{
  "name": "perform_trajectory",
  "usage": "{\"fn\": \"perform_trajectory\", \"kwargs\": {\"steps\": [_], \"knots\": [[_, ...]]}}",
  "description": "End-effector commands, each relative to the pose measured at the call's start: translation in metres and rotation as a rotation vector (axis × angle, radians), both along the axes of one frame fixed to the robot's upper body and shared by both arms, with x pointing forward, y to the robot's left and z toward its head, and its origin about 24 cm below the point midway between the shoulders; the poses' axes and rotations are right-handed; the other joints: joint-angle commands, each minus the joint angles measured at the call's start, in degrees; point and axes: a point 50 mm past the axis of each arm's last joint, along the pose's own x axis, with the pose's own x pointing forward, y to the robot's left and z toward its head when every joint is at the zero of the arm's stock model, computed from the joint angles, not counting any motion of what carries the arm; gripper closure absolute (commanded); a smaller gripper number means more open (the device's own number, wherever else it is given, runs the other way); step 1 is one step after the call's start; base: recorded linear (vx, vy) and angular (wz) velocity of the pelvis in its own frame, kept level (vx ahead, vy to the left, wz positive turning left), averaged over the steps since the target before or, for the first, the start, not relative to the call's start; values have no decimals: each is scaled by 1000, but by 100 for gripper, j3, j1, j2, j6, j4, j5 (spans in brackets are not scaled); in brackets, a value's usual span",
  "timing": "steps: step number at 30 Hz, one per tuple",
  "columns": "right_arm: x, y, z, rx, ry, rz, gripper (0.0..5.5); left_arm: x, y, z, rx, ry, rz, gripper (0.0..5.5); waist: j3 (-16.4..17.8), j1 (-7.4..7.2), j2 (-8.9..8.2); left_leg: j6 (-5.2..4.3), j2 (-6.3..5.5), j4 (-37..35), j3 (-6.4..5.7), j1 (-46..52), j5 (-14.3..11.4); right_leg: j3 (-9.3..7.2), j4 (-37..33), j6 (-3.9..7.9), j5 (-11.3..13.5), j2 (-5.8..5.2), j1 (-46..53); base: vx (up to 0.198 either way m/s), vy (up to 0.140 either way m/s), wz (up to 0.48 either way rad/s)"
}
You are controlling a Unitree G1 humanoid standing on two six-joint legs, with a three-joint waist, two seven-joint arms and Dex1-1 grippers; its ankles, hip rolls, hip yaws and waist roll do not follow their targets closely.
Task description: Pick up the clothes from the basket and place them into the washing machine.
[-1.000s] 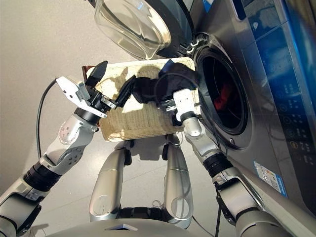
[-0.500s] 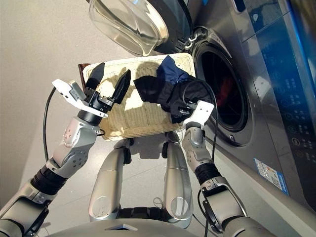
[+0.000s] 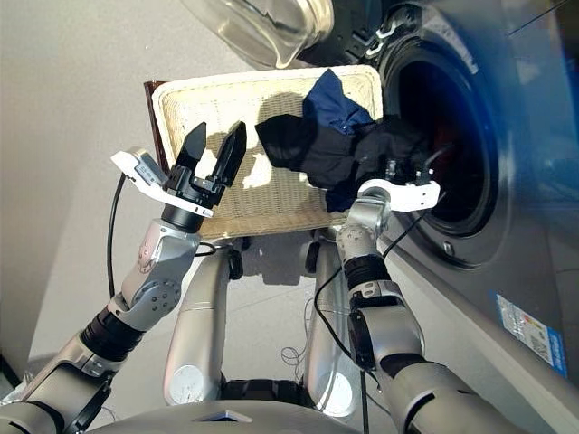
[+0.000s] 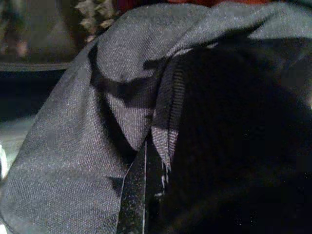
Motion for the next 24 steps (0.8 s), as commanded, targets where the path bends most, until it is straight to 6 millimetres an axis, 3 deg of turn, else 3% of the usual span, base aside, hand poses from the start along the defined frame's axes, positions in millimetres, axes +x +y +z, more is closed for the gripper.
{"fn": "perform_trajectory", "kwargs": {"steps": [1,7,14,19,24], "knots": [[-8,-46,40,-10,-152,-183,550,-21,-3,27,-40,-160,-71,0,-86,42,382,-207,-91,329,-109,-421,9,301,331,518,-232,-71,-149,0,0,0],[-15,-94,73,-7,-179,-316,550,-25,3,31,5,-198,-73,0,-86,98,365,-205,-115,548,-147,-760,-31,335,565,531,-261,-97,-515,0,0,0],[-53,-168,108,-103,-132,-516,550,-29,23,37,9,-221,-13,0,-86,41,177,-215,-123,740,-236,-987,-97,299,674,550,-319,-90,-641,0,0,0],[-80,-199,127,-141,-149,-622,550,-33,33,40,10,-235,18,0,-86,-22,9,-218,-127,853,-303,-1051,-154,250,774,552,-381,-90,-664,0,0,0],[-99,-216,143,-164,-142,-708,550,-35,40,44,7,-247,53,0,-86,-58,-96,-215,-100,953,-337,-1076,-224,222,869,542,-427,-67,-691,0,0,0]]}}
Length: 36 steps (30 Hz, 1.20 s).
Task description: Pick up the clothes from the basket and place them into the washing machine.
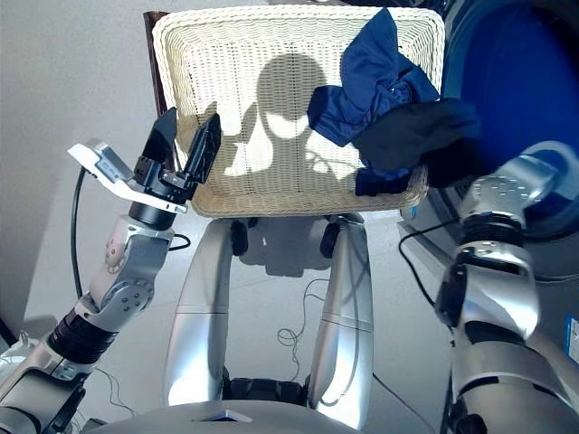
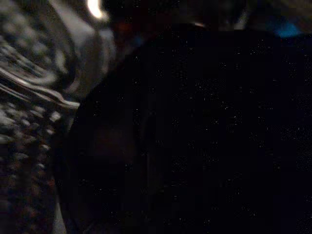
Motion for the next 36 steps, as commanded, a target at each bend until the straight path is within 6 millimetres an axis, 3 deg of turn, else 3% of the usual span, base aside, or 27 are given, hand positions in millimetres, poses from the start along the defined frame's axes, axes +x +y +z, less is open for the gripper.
{"fn": "perform_trajectory", "kwargs": {"steps": [1,6,13,14,15,16,21,27,31,36], "knots": [[-44,-35,47,-115,-47,-228,550,-26,9,24,-69,-140,-8,0,-95,-195,-135,-403,-1,-195,-82,104,115,196,180,363,-279,-4,141,0,0,0],[-58,-41,68,-152,-63,-293,550,-28,13,28,-66,-159,12,0,-95,-201,-177,-395,22,-139,-85,81,98,191,242,362,-292,10,109,0,0,0],[-60,-47,70,-173,27,-309,550,-29,15,29,-55,-165,9,0,-95,-190,-185,-374,21,-72,-81,70,92,211,340,359,-290,27,71,0,0,0],[-58,-47,68,-170,45,-302,248,-29,14,29,-54,-163,4,0,-95,-187,-179,-370,18,-74,-76,70,93,211,336,359,-290,26,71,0,0,0],[-56,-47,65,-169,66,-294,104,-29,14,29,-51,-161,3,0,-95,-182,-176,-367,22,-84,-74,77,96,214,333,360,-287,26,70,0,0,0],[-53,-45,63,-170,74,-277,0,-29,13,28,-49,-155,0,0,-95,-179,-170,-362,19,-87,-64,80,99,210,322,364,-275,27,73,0,0,0],[-32,-35,42,-183,126,-160,0,-28,11,26,-46,-138,-17,0,-95,-178,-167,-340,19,-126,-35,78,127,211,281,368,-241,32,86,0,0,0],[-1,-5,20,-260,189,-6,0,-27,9,23,-62,-115,-19,0,-95,-174,-164,-318,33,-228,-2,116,157,225,197,348,-220,39,128,0,0,0],[22,49,5,-454,215,145,0,-27,10,21,-83,-102,-1,0,-95,-233,-202,-303,38,-280,37,136,194,223,147,329,-187,72,137,0,0,0],[24,104,-16,-559,176,261,0,-26,12,17,-99,-79,32,0,-95,-291,-224,-283,56,-350,70,129,216,222,78,311,-169,88,122,0,0,0]]}}
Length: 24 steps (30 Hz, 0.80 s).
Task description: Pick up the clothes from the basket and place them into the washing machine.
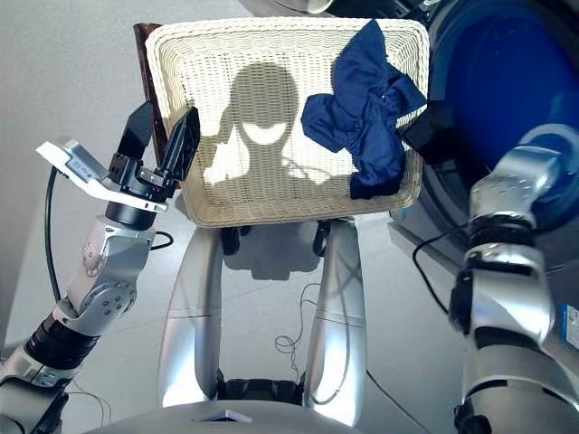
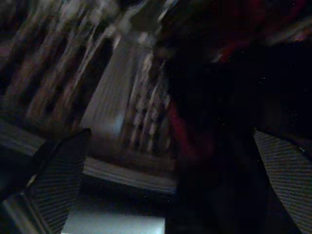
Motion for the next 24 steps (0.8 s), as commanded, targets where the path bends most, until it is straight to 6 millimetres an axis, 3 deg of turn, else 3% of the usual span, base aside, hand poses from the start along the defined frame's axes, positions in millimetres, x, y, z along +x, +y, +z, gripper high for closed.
{"fn": "perform_trajectory", "kwargs": {"steps": [1,3,4,6,13,16,20,24], "knots": [[-8,20,8,-151,-58,5,0,-21,0,17,-86,-96,-9,0,-97,47,24,-494,-13,-837,-151,147,590,-68,-74,79,-46,18,116,0,0,0],[-11,41,-6,-185,-31,62,0,-21,0,15,-87,-81,1,0,-97,22,9,-481,1,-834,-135,140,598,-69,-82,72,-35,24,114,41,-3,-36],[-12,51,-15,-208,-6,101,0,-21,0,13,-85,-73,6,0,-97,20,11,-508,9,-775,-156,251,404,-58,2,95,-221,41,202,84,-12,-92],[-15,68,-25,-281,25,163,0,-21,0,12,-82,-70,9,0,-97,-3,-1,-501,23,-754,-150,239,403,-56,1,88,-209,42,193,41,-7,-35],[-33,106,-49,-787,191,249,0,-24,3,10,-22,-87,33,0,-97,-39,-8,-481,42,-791,-139,232,454,-57,-51,93,-135,38,184,0,0,0],[-41,116,-51,-1081,230,216,0,-26,6,9,7,-96,48,0,-97,-50,-8,-472,47,-781,-137,237,451,-66,-36,97,-129,39,182,0,0,0],[-43,126,-29,-1484,183,64,0,-28,10,9,42,-116,65,0,-97,-29,3,-485,61,-741,-156,259,433,-56,8,104,-142,48,195,0,0,0],[-35,139,-11,-1578,132,-14,0,-31,5,13,29,-132,31,0,-97,16,4,-477,66,-729,-158,295,431,-69,26,106,-126,38,215,0,0,0]]}}
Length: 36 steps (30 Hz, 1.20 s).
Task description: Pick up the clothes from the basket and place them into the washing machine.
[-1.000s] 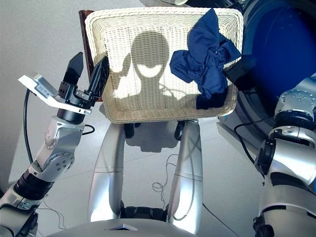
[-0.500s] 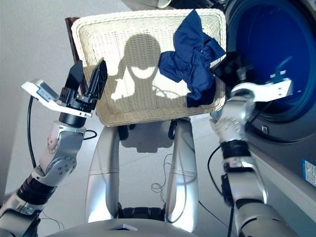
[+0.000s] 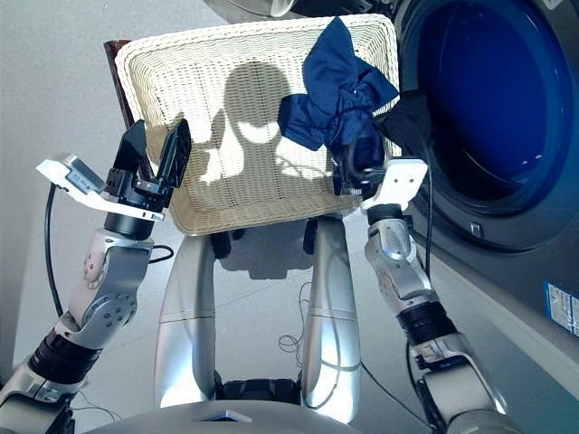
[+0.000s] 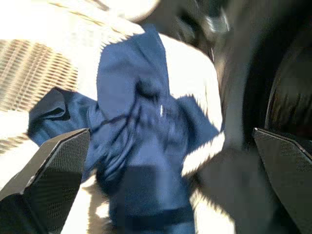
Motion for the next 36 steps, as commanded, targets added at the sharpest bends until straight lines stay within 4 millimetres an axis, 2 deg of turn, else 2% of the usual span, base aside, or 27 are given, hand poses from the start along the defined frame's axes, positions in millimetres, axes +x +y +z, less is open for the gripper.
{"fn": "perform_trajectory", "kwargs": {"steps": [1,5,8,11,13,16,21,26,29,36], "knots": [[0,22,35,-110,-172,58,0,-24,-9,25,13,-176,-66,0,-93,158,61,-430,-42,-701,-287,112,526,-178,0,119,-122,-71,174,0,0,0],[10,38,48,-142,-209,75,0,-22,-13,27,-1,-173,-80,0,-93,208,77,-435,-48,-780,-288,147,564,-166,-95,118,-79,-72,222,0,0,0],[35,35,39,-226,-120,-1,0,-20,-15,27,-3,-169,-99,0,-93,289,100,-427,-48,-800,-295,165,567,-188,-109,102,-87,-73,245,0,0,0],[56,33,37,-225,-48,-52,0,-18,-19,28,-19,-173,-128,0,-93,376,124,-420,-57,-718,-328,112,544,-212,-65,83,-100,-59,216,0,0,0],[65,31,37,-220,-7,-70,0,-18,-20,28,-33,-165,-142,0,-93,421,148,-419,-55,-694,-328,83,542,-219,-31,81,-109,-62,188,0,0,0],[78,27,24,-190,104,-98,0,-16,-26,25,-23,-147,-168,0,-93,467,200,-425,-71,-658,-342,21,565,-223,34,75,-110,-79,126,0,0,0],[85,27,9,-140,214,-100,0,-16,-28,23,-24,-137,-177,0,-93,496,259,-440,-97,-620,-354,-10,574,-245,101,61,-113,-100,93,0,0,0],[92,12,-17,-46,369,-176,0,-14,-29,23,-27,-133,-181,0,-93,541,330,-447,-113,-606,-365,-54,582,-253,117,49,-99,-103,57,0,0,0],[93,-4,-25,74,433,-250,0,-14,-30,23,-33,-129,-187,0,-93,562,374,-451,-116,-603,-367,-82,592,-271,140,54,-105,-124,33,0,0,0],[95,-26,-19,123,456,-319,0,-15,-31,23,-17,-130,-195,0,-93,586,404,-458,-142,-560,-380,-141,593,-276,191,57,-110,-136,-29,0,0,0]]}}
